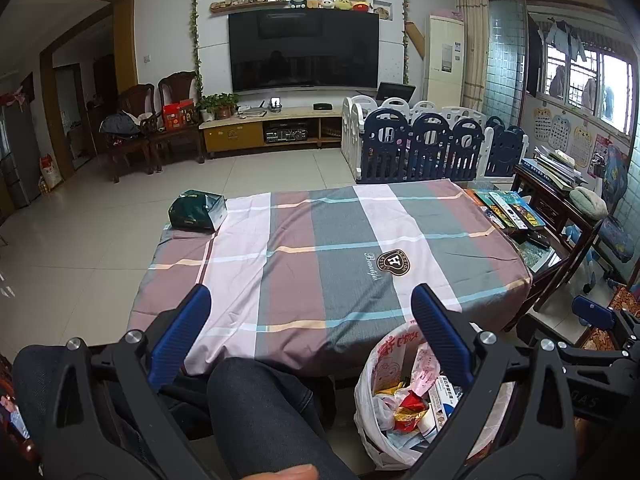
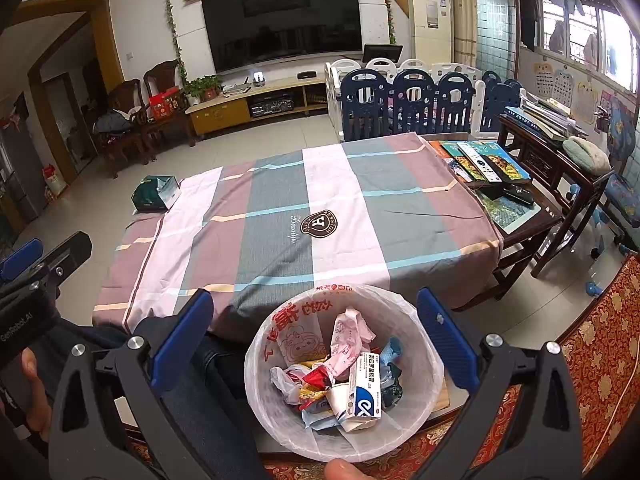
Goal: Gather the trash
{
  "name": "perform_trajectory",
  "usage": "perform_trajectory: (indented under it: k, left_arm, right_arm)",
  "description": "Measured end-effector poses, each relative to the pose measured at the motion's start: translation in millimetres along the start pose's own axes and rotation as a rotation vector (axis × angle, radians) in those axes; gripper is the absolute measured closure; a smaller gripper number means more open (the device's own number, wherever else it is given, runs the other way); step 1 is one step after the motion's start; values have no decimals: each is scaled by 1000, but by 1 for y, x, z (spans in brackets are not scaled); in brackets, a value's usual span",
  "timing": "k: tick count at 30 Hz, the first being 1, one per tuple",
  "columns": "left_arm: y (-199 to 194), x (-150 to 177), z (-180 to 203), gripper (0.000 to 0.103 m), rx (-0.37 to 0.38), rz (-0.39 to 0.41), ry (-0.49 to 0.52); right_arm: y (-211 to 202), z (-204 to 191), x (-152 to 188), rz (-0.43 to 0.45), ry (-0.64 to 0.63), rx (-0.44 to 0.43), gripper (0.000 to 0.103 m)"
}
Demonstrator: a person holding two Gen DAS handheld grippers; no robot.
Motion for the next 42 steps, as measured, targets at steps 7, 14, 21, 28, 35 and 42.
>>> perform_trajectory:
  k: [7,14,21,28,35,42]
  left_arm:
    - [-1,0,1,3,-2,0,3]
    - [0,0,-1,3,-7,1,4]
    - [1,0,-1,3,-6,-7,2]
    - [1,0,-2,3,-6,-9,0]
    - [1,2,-2,3,-8,-11,-2]
    - [0,3,-2,3,-7,-12,-3]
  right_arm:
    - [0,0,0,-1,-1,1,4]
    - [1,-1,0,-1,0,1,4]
    - [3,0,0,-7,-2,0,4]
    - [3,-1,0,-8,-2,1,4]
    - [6,1,3,-18,-2,1,4]
    - [7,2,3,-19,-1,2,4]
Point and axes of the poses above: each gripper's, at about its wrist camera, not at the fingertips, and y roughly the way its jaws point, z to its right, x to its underside, the point moved 5 cm from there along y, roughly the way its jaws point, and after that the axes turned 10 degrees about -x, right-handed, at the moved point
